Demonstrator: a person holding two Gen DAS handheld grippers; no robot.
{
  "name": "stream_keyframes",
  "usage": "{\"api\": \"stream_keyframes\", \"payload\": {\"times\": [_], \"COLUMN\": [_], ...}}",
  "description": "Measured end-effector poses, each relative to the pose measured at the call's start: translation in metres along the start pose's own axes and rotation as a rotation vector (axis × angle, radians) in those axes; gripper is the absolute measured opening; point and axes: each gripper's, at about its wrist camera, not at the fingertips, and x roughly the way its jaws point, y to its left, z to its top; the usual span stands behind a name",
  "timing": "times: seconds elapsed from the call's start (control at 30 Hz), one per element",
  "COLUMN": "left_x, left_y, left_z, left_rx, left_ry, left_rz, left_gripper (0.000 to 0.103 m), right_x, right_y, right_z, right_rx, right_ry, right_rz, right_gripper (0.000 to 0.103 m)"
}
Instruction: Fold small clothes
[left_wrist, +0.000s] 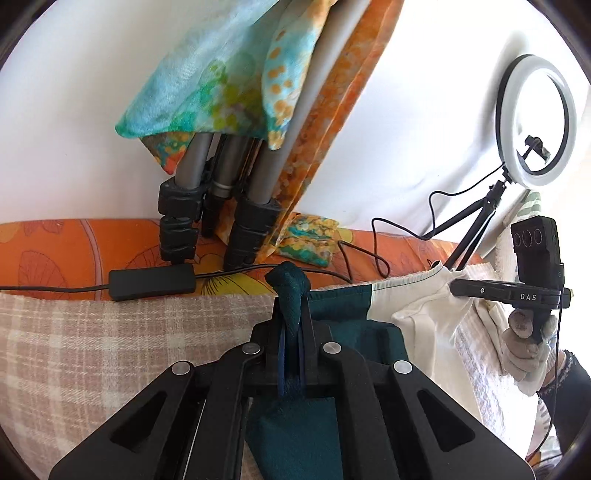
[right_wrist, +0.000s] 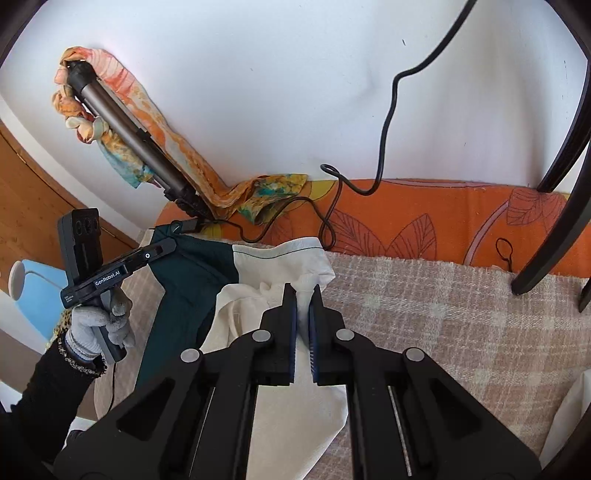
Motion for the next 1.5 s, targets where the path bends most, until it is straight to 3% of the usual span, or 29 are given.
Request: {"api": "stream_keyframes", "payload": {"times": [0.23,0.47,0.7,1.0,1.17,1.33,1.5], "left_x": [-0.060,-0.114,-0.162,-0.184,-0.188,-0.196,-0.213], "left_y": [-0.036,-0.074,-0.090,-0.100,-0.115,-0.121,-0.120], "left_z": [-0.026,-0.070,-0.140,-0.235,-0.249,-0.261,-0.275], "left_rx": [0.060,0.101,0.112,0.144,0.243,0.273,0.271], "left_ry": [-0.027,-0.027,-0.001,0.079,0.094,0.098,0.132], "left_rz": [0.010,0.005,0.007,0.028,0.076,0.100,0.088], "left_gripper": [0.003,0.003,0.003,0.003,0.005,0.008,0.009], "right_x": [-0.053,-0.095,-0.113,-0.121,-0.127,-0.135,-0.147], "right_y": [0.060,0.096,0.122,0.126,0.132,0.136,0.142], "right_z": [-0.027,-0.087,-0.169,-0.269,-0.288,-0.295,-0.307], "right_rx": [-0.087,-0.091,-0.085,-0.050,-0.102,-0.163,-0.226], "right_ry": [-0.021,-0.006,0.026,0.044,0.027,0.004,0.026], "right_rz": [-0.012,-0.007,0.008,-0.004,-0.062,-0.134,-0.139], "right_gripper": [0.007,0.007,0.007,0.007,0.007,0.007,0.007]}}
